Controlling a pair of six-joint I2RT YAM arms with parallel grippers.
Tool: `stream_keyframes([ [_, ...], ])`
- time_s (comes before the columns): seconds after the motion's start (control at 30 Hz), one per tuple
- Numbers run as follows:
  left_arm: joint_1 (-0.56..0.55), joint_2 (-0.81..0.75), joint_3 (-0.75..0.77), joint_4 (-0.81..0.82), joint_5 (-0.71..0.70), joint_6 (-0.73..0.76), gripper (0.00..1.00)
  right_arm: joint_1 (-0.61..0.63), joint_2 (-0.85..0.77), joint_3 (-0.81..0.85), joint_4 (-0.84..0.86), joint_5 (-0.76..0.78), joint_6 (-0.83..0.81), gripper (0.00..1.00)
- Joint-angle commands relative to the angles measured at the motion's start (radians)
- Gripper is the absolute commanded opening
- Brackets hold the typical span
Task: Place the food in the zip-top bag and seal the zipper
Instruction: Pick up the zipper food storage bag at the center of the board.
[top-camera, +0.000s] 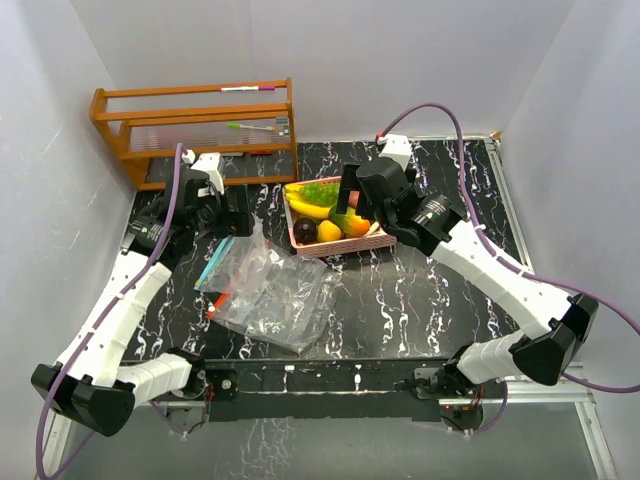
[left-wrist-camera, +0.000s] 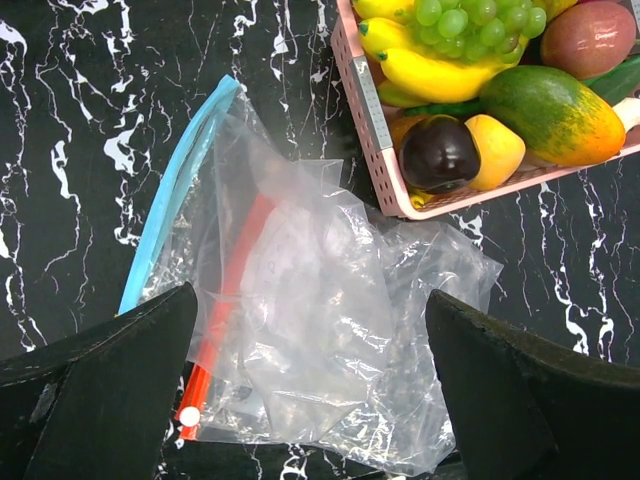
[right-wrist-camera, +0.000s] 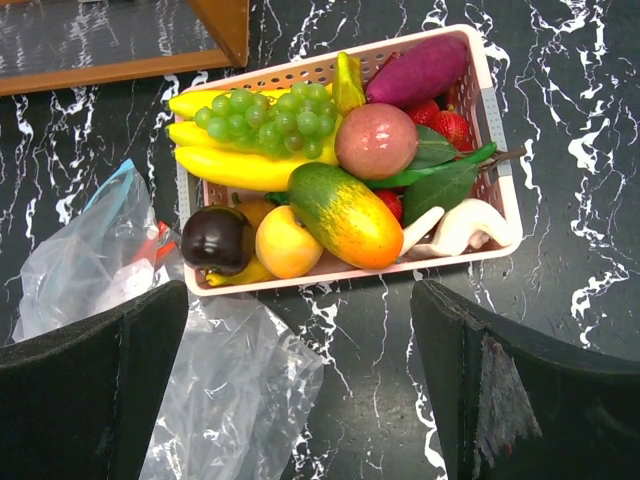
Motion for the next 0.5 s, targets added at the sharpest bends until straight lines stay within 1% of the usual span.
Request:
stream_keyframes([
  [0.0,-0.004,-0.017,-0.004,-0.023,-0.001,-0.022,0.97,0.001,-0.031,0.006,0.072,0.037,-0.046,0.98],
  [0.1,-0.004,-0.032,-0.006,-0.043,-0.033,-0.035,0.97,-0.005,-0.06,-0.014,0.125,-0.005,-0.114,0.98],
  [0.17,-0.004,-0.041,0.003,-0.057,-0.07,-0.039,0.97,-0.013,-0.082,-0.029,0.178,-0.096,-0.197,0.98],
  [0.3,0.008,-0.033,0.034,-0.105,-0.146,-0.045,0.97,-0.013,-0.107,-0.062,0.265,-0.213,-0.257,0.98],
  [0.37,0.057,-0.03,0.026,-0.123,-0.199,-0.055,0.97,-0.014,-0.1,-0.079,0.299,-0.278,-0.269,0.97],
  [0.47,0.204,-0.038,0.008,-0.11,-0.134,-0.062,0.97,0.0,-0.041,-0.101,0.358,-0.435,-0.226,0.95],
])
